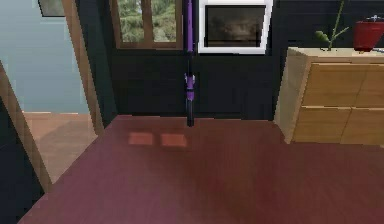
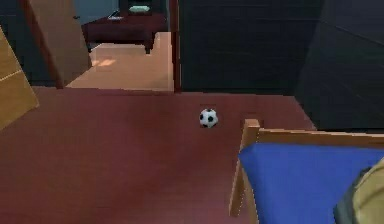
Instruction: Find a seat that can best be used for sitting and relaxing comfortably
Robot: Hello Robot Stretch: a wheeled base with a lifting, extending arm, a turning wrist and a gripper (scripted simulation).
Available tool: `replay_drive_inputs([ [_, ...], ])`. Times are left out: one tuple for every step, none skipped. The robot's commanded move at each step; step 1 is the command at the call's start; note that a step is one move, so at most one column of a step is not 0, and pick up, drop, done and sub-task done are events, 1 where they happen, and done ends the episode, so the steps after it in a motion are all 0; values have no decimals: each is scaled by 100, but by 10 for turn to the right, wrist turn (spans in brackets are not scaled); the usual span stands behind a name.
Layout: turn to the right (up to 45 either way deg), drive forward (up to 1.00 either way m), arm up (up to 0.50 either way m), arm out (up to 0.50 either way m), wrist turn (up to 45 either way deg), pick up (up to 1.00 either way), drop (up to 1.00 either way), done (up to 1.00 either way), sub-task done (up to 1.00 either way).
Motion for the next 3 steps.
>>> replay_drive_inputs([
  [0,20,0,0,0,0,0,0,0],
  [450,0,0,0,0,0,0,0,0],
  [300,0,0,0,0,0,0,0,0],
])
